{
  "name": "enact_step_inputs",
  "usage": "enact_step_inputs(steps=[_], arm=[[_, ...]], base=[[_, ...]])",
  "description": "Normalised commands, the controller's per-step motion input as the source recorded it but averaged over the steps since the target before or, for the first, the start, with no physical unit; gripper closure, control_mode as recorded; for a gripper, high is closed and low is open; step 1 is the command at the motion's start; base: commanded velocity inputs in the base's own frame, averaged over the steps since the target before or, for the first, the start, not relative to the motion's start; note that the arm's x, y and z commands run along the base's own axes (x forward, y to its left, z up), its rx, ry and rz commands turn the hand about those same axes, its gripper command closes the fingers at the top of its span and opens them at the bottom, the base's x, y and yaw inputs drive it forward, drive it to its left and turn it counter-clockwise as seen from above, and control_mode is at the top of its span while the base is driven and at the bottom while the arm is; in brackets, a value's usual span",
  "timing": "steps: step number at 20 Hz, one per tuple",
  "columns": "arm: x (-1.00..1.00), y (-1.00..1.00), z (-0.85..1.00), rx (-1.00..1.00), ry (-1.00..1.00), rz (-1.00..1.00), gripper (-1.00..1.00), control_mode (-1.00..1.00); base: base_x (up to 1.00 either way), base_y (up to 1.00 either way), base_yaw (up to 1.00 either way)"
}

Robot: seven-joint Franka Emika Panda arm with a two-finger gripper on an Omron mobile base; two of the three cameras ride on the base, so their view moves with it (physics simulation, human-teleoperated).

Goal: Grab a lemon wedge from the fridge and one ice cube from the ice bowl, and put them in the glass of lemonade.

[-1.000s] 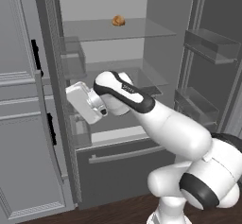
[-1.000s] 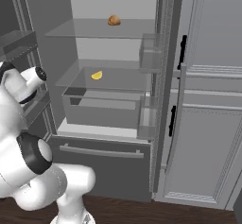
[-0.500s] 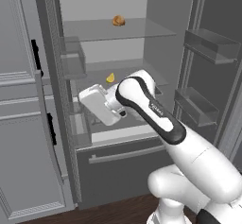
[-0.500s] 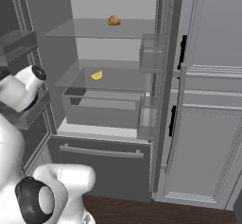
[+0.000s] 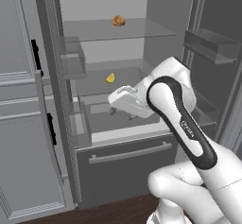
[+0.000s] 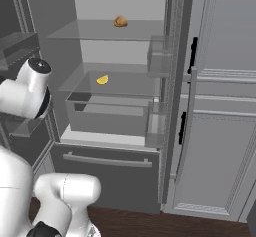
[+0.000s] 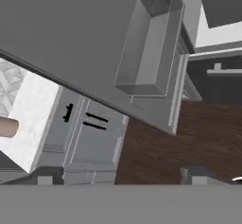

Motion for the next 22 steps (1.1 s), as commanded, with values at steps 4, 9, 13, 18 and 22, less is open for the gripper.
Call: enact_step_inputs(steps=[4, 9, 13, 18, 22], arm=[[-0.12, -0.79, 0.02, -0.36, -0.07, -0.03, -1.00, -1.00], [-0.38, -0.76, 0.00, -0.29, -0.09, -0.11, -1.00, -1.00], [-0.59, -0.85, 0.00, -0.05, 0.00, -0.21, -1.00, -1.00], [-0.47, -0.44, 0.00, -0.01, 0.00, -0.20, -1.00, -1.00], [-0.08, -0.15, 0.00, -0.04, 0.00, -0.22, -1.00, -1.00]], base=[[0.00, 0.00, 0.00], [0.00, 0.00, 0.00], [0.00, 0.00, 0.00], [0.00, 0.00, 0.00], [0.00, 0.00, 0.00]])
